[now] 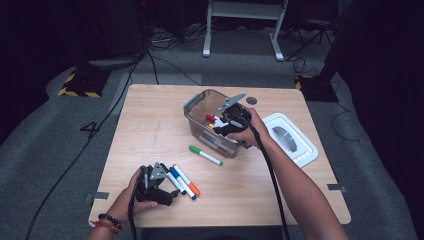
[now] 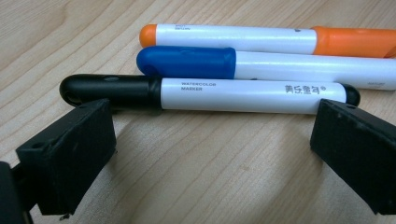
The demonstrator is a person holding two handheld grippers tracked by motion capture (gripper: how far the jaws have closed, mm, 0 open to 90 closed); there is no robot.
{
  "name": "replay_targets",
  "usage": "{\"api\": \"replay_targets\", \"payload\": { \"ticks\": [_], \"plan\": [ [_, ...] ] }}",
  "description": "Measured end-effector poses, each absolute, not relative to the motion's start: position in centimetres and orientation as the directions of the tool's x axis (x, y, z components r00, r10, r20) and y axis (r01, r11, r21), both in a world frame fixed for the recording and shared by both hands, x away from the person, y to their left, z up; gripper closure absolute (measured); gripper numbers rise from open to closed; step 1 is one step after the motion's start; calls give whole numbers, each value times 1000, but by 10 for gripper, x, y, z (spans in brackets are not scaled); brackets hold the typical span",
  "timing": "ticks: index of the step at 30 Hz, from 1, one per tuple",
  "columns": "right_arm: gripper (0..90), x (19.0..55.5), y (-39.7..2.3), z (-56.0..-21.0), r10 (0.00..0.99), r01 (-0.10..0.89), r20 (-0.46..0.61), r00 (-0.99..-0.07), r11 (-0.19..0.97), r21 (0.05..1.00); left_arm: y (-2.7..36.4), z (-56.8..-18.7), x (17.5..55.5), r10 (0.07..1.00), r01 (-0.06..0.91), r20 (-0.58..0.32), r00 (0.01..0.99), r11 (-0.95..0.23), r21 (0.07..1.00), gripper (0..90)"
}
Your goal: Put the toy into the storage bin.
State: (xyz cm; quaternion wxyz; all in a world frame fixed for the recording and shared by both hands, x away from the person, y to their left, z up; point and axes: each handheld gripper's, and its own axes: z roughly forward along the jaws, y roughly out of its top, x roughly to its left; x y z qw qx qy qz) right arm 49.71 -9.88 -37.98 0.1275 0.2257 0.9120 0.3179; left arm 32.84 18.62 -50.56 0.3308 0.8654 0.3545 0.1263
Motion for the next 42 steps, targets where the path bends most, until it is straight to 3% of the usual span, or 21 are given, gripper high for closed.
{"api": "replay_targets", "payload": {
  "ticks": [5,11,22,33,42],
  "plan": [
    [410,483,-111,-364,513,294,-121,-850,652,699,186,-506,328,697,530,-16,717,-529,663,5],
    [392,462,-132,-348,501,252,-86,-861,568,784,186,-506,329,696,528,-15,718,-531,663,5],
    [360,405,-163,-346,432,164,-97,-897,528,833,186,-506,328,697,530,-17,717,-529,663,5],
    [300,367,-175,-382,385,156,-64,-921,513,844,187,-506,328,697,529,-16,717,-529,664,5],
    [293,360,-156,-434,338,175,-47,-940,595,784,187,-506,327,699,528,-12,715,-529,664,5]
  ]
}}
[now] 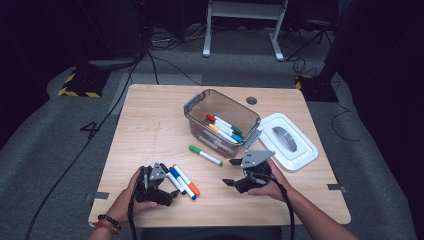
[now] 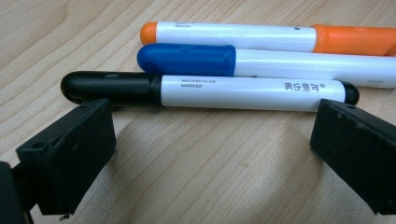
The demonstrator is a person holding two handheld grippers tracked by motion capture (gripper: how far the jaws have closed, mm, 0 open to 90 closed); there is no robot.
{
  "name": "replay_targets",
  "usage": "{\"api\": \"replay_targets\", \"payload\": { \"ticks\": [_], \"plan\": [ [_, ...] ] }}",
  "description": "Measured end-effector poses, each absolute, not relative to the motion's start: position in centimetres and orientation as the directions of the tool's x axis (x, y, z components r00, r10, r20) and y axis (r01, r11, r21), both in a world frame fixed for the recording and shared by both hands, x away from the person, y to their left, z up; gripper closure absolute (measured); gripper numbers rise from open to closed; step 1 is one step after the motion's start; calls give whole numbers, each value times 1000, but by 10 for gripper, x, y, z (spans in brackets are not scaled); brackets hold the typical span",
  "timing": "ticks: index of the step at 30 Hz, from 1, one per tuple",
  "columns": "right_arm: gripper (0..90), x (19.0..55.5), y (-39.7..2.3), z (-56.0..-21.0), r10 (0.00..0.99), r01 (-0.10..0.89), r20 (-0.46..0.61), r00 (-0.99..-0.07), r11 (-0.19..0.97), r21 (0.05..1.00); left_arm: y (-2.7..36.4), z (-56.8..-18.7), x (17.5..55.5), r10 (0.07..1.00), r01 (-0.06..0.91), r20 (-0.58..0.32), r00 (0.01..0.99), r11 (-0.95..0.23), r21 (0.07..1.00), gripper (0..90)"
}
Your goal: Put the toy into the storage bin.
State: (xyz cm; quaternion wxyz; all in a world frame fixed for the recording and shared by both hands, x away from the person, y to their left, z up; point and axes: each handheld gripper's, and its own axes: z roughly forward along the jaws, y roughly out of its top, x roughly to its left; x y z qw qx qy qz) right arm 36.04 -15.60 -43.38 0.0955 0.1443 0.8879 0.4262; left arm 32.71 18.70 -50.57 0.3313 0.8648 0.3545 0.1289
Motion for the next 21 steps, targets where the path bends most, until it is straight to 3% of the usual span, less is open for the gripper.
{"api": "replay_targets", "payload": {
  "ticks": [6,12,21],
  "plan": [
    [322,374,-125,-462,364,201,-59,-930,635,745,187,-506,327,699,530,-15,715,-527,665,5],
    [321,386,-86,-473,387,178,-118,-915,647,741,187,-506,327,699,529,-15,715,-527,665,5],
    [339,415,-53,-484,479,234,-116,-870,609,758,187,-506,326,700,532,-18,714,-526,663,5]
  ]
}}
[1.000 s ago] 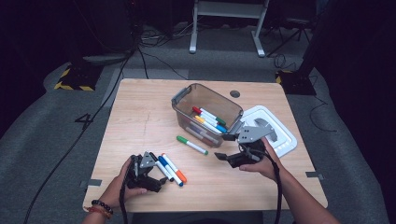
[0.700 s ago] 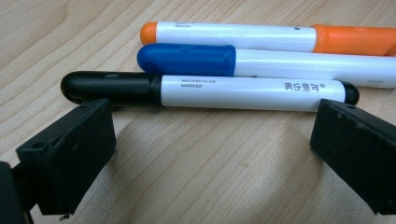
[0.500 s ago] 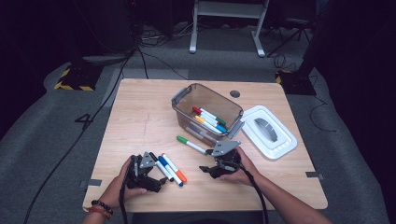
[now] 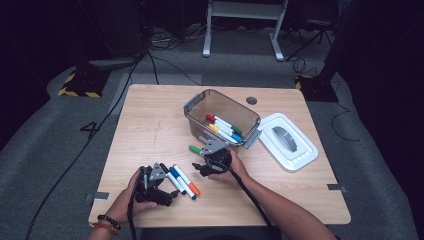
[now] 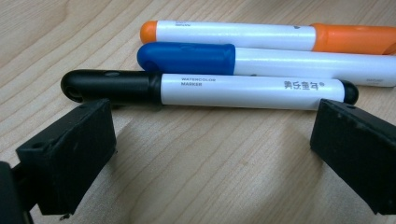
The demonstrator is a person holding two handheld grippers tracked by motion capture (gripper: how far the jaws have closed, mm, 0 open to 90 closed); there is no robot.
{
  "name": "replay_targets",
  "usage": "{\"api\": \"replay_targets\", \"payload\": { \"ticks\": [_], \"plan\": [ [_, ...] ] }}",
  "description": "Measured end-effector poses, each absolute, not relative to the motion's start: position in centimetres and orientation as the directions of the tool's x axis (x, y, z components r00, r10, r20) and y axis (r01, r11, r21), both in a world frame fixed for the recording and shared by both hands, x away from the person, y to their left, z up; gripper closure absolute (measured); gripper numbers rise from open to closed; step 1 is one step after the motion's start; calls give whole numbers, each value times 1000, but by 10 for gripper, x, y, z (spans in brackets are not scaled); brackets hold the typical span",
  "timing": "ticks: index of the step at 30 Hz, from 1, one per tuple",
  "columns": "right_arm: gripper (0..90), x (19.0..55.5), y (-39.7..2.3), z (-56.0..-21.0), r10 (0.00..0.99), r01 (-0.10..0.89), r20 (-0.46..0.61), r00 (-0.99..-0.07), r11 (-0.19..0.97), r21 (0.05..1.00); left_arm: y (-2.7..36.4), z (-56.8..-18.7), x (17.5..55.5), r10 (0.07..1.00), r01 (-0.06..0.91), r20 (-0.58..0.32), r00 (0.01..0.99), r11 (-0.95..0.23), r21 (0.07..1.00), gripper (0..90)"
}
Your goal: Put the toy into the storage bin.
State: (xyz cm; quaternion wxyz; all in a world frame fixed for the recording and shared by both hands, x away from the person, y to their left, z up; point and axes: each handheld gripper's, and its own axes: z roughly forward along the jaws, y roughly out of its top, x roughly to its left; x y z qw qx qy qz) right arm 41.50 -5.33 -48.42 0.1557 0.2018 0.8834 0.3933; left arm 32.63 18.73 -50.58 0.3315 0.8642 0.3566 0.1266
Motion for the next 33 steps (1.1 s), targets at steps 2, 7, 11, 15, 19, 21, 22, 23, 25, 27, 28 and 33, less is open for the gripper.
{"api": "replay_targets", "payload": {
  "ticks": [2,7,11,15,19,21,22,23,25,27,28,33],
  "plan": [
    [352,419,-51,-487,491,241,-116,-863,603,760,187,-506,326,700,533,-19,714,-525,663,5],
    [352,424,-43,-491,499,228,-156,-852,623,748,187,-506,326,701,534,-19,713,-525,663,5],
    [353,428,-37,-495,506,239,-154,-849,627,742,187,-506,326,701,534,-19,713,-524,663,5],
    [353,432,-32,-497,511,262,-131,-849,624,736,188,-506,326,701,534,-19,713,-525,663,5],
    [356,436,-27,-500,523,295,-93,-847,609,737,188,-506,325,702,533,-18,712,-524,664,5],
    [389,438,-27,-501,528,306,-79,-845,600,740,188,-506,325,702,534,-18,712,-524,664,5],
    [421,438,-28,-501,526,315,-61,-848,594,741,188,-506,325,702,533,-18,712,-524,664,5],
    [446,438,-28,-501,527,326,-45,-849,588,740,188,-506,325,703,534,-18,711,-524,664,5],
    [533,438,-30,-500,507,337,-13,-862,591,733,188,-506,325,702,534,-18,712,-524,664,5],
    [603,436,-31,-498,494,333,-13,-869,605,723,188,-506,325,703,534,-17,711,-524,663,5],
    [644,435,-32,-497,482,328,-11,-876,613,719,188,-506,325,703,534,-17,711,-524,663,5],
    [738,432,-35,-495,445,303,-18,-895,638,708,188,-506,325,703,533,-15,711,-525,663,5]
  ]
}}
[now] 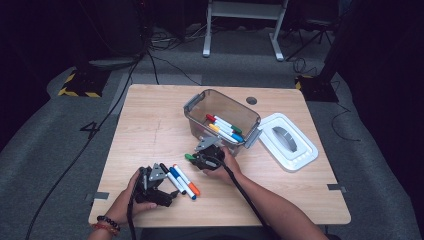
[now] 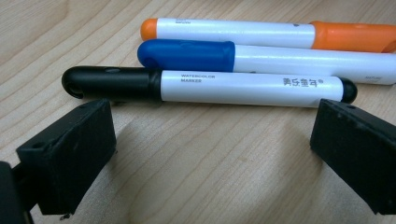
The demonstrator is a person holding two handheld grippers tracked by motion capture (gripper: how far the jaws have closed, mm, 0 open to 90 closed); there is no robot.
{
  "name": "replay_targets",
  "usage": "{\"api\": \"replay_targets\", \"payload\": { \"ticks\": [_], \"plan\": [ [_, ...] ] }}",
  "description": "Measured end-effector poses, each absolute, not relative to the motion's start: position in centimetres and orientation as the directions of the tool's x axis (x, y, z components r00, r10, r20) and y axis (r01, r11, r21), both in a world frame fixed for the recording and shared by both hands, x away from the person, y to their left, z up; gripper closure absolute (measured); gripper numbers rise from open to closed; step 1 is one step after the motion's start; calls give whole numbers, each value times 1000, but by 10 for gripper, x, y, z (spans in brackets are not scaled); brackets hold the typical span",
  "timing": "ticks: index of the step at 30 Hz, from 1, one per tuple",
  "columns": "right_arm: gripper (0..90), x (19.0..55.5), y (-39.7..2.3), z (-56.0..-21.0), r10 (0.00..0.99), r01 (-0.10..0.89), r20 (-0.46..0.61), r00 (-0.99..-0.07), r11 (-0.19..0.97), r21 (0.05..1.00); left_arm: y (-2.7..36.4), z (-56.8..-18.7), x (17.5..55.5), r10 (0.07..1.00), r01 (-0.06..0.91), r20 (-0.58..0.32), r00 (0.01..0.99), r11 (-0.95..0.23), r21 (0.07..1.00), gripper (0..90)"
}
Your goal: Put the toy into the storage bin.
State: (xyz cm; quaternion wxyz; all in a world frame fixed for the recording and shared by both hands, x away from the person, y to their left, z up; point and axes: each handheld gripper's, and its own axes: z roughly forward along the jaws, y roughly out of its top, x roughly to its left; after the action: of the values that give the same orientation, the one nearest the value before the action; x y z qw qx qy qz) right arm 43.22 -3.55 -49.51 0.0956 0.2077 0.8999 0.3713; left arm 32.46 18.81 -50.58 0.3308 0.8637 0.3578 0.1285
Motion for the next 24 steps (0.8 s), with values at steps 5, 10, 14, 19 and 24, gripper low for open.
{"api": "replay_targets", "payload": {
  "ticks": [5,10,14,19,24],
  "plan": [
    [744,423,-49,-496,421,285,-14,-907,636,717,188,-506,325,703,534,-16,711,-525,663,5],
    [746,412,-64,-496,407,270,-20,-913,640,719,188,-506,325,703,533,-15,711,-525,664,5],
    [747,405,-76,-496,382,254,-19,-924,650,716,188,-506,325,703,533,-16,711,-525,663,5],
    [748,399,-90,-488,365,245,-6,-931,639,729,188,-506,324,704,535,-15,710,-525,662,5],
    [748,387,-109,-477,346,228,-1,-938,620,751,188,-506,324,705,536,-16,709,-524,662,5]
  ]
}}
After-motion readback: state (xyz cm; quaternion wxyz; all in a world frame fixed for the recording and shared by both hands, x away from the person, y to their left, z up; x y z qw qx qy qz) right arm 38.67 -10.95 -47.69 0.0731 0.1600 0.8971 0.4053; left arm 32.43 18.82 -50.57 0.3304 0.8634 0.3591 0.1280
